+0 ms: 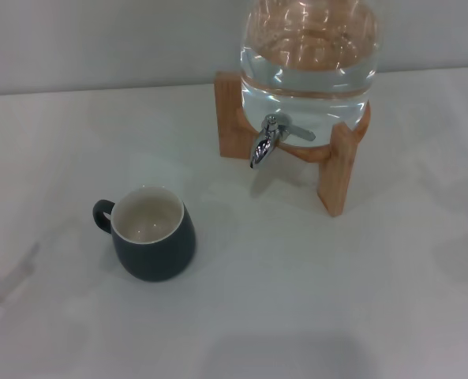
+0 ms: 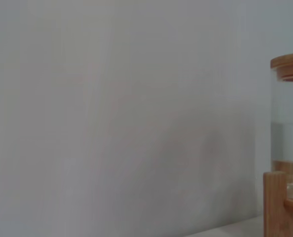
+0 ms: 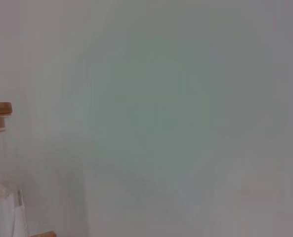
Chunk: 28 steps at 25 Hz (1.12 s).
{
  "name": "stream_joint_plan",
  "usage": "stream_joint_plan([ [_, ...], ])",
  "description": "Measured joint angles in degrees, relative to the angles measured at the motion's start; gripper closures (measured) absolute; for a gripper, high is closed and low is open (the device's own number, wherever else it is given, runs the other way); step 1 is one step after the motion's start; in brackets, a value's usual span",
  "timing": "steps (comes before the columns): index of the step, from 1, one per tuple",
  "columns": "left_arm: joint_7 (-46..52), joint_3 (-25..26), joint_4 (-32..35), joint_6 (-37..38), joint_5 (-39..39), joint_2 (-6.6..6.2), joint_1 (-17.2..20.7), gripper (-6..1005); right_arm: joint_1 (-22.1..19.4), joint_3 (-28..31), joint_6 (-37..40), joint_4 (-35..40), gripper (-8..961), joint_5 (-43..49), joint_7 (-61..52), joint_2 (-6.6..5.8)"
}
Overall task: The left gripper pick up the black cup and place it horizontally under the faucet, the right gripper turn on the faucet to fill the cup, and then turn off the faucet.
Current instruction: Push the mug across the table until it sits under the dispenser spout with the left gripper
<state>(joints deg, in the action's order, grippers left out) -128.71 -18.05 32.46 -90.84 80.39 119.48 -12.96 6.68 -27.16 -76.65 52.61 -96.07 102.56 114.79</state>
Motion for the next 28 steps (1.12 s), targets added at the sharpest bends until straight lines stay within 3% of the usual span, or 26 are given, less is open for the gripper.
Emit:
stream_joint_plan([
  [14,0.1,0.1,-0.2,1.0,0.1,-0.04,-0.2,108,0.0,0.4,0.0,-0.1,115,-0.8,0.0,0.07],
  [28,-5.9,-0.4,-9.9,6.7,-0.4,-0.22,-3.0,111,0.0,0.4,-0.2,-0.1,114,-0.8,0.0,0.07],
])
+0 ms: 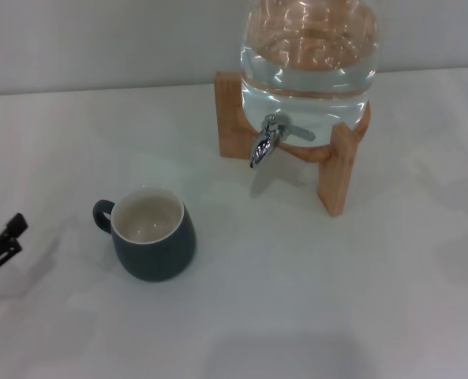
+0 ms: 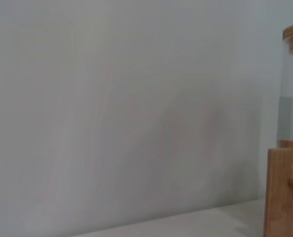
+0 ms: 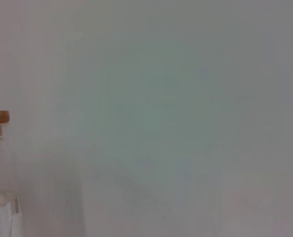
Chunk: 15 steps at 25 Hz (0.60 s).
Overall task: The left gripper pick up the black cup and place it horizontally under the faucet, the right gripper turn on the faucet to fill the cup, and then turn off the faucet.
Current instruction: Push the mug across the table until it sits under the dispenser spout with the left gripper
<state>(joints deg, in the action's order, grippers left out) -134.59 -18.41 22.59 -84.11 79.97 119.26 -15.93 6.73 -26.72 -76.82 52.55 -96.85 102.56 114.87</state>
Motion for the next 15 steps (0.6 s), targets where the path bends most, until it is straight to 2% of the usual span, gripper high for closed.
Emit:
stream_joint_plan([
  [15,-7.4,0.0,-9.7,4.8,-0.3,0.10,-2.2,113,0.3,0.0,0.0,0.4,115,-0.1,0.0,-0.20],
])
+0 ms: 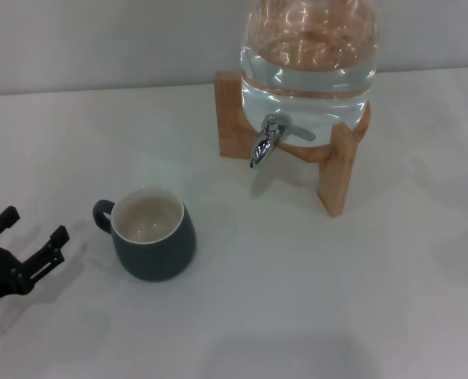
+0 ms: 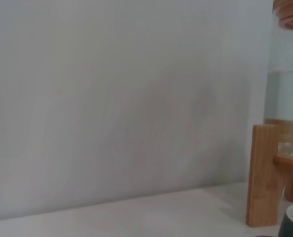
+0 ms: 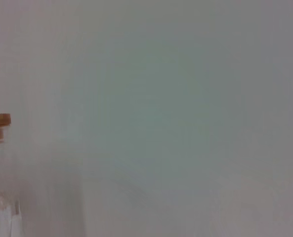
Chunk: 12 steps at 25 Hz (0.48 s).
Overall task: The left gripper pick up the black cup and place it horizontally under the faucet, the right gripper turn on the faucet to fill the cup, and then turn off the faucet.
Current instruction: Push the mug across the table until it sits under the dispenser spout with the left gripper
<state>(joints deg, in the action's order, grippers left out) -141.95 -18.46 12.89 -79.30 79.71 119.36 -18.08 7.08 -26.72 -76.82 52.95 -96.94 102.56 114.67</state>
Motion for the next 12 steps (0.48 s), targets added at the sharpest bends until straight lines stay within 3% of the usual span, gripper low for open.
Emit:
stream_joint_plan([
  [12,-0.2,0.4,-2.6,4.5,0.7,0.08,-0.6,116,0.4,0.0,0.0,-0.3,115,0.0,0.0,-0.16],
])
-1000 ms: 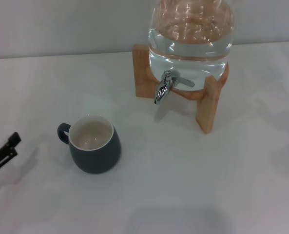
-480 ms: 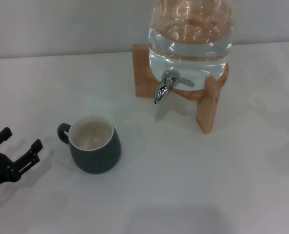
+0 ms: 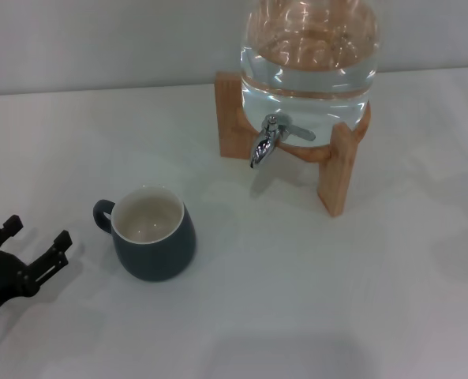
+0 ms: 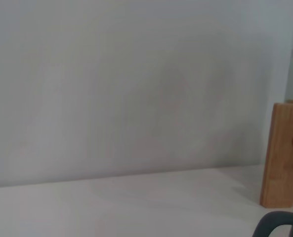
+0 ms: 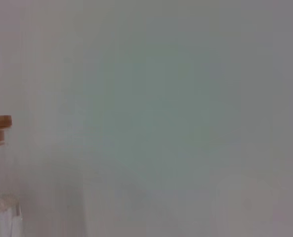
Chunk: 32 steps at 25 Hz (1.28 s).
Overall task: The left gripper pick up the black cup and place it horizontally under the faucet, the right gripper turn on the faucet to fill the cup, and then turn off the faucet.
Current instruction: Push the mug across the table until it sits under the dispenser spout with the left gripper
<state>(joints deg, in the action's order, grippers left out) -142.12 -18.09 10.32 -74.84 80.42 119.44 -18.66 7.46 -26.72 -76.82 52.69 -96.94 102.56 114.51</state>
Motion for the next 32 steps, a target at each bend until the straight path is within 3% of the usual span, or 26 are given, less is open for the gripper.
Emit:
stream_joint_plan([
  [21,-0.3,-0.4,-3.0,6.0,-0.8,-0.05,-5.4,119,-0.1,0.0,0.0,0.0,114,0.0,0.0,0.18],
  [32,-0.7,-0.4,-3.8,6.4,-1.1,-0.01,-6.1,121,0.1,0.0,0.0,0.0,115,0.0,0.0,0.18],
])
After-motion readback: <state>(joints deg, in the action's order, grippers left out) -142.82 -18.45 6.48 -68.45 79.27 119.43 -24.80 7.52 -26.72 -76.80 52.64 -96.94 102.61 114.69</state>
